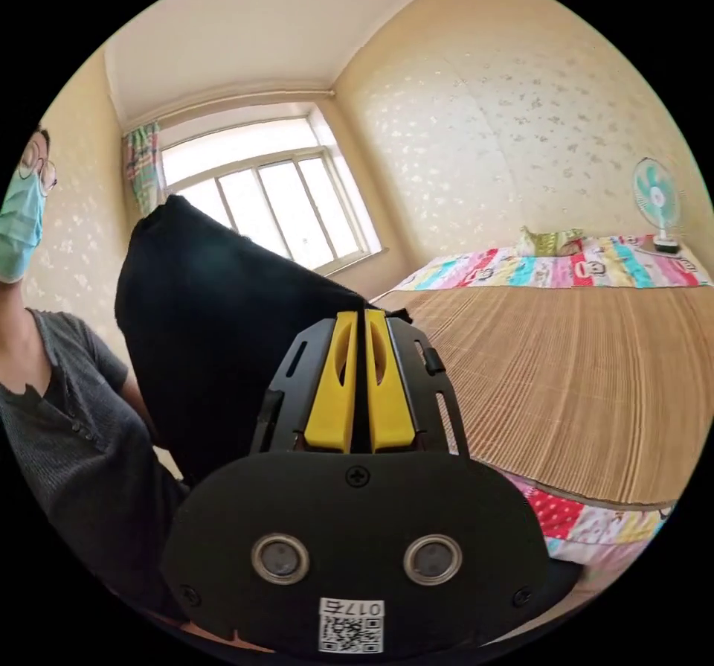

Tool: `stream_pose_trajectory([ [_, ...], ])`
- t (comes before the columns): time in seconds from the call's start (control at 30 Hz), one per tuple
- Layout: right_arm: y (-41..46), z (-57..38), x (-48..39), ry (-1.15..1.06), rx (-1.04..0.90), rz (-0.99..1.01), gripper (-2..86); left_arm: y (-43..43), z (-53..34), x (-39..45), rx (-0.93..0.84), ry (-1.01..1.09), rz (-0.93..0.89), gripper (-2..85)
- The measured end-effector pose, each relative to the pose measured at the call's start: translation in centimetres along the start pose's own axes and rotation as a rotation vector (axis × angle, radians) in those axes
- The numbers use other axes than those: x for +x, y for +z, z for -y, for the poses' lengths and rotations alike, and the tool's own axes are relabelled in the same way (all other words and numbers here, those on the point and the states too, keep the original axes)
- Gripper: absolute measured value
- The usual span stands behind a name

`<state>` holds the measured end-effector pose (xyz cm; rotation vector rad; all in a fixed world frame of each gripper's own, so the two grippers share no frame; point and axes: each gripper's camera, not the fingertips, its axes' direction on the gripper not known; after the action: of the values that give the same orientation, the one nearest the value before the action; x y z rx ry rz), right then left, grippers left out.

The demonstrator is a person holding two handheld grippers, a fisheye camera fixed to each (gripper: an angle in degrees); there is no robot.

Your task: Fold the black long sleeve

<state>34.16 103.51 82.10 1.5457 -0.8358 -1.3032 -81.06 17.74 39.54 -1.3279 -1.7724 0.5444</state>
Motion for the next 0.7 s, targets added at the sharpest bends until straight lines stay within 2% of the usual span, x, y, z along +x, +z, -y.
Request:
stream_pose_trajectory([
  [0.03,-1.9,2.0,0.1,0.019,0.082,-0.092,2.3,-0.8,0.0,-1.0,-0.042,-0.037,0.072,1.9],
  [0.2,-9.2,9.1,-2.8,-0.026,0.397,-0.286,2.0,-3.8,-0.5,-4.7,-0.211,-0.255,0.407,2.3],
  [0.27,-10.8,10.8,-5.2,-0.064,0.485,-0.347,2.0,-4.5,-0.5,-6.3,-0.321,-0.324,0.671,2.5],
  [0.3,-11.8,11.6,-7.1,-0.088,0.554,-0.386,2.0,-4.4,-0.5,-6.9,-0.371,-0.343,0.748,2.5],
  [0.37,-13.1,12.6,-9.6,-0.1,0.618,-0.418,2.0,-3.0,-0.6,-10.1,-0.613,-0.463,1.077,2.2],
  [0.43,-14.3,12.8,-12.9,-0.162,0.7,-0.413,2.1,-0.4,-1.3,-13.0,-0.801,-0.497,1.31,1.8],
  [0.47,-14.5,12.6,-13.8,-0.19,0.726,-0.408,2.1,1.9,-1.8,-15.2,-0.893,-0.474,1.424,1.5],
  [0.53,-14.1,11.0,-17.3,-0.318,0.856,-0.464,2.1,5.4,-2.0,-18.1,-0.91,-0.401,1.536,0.9],
  [0.63,-13.5,9.4,-19.7,-0.413,1.027,-0.599,2.2,11.4,-1.9,-21.7,-0.93,-0.092,1.735,0.6],
  [0.7,-13.4,10.4,-18.8,-0.447,1.043,-0.625,2.3,13.4,-1.2,-24.8,-0.959,0.071,1.829,0.6],
])
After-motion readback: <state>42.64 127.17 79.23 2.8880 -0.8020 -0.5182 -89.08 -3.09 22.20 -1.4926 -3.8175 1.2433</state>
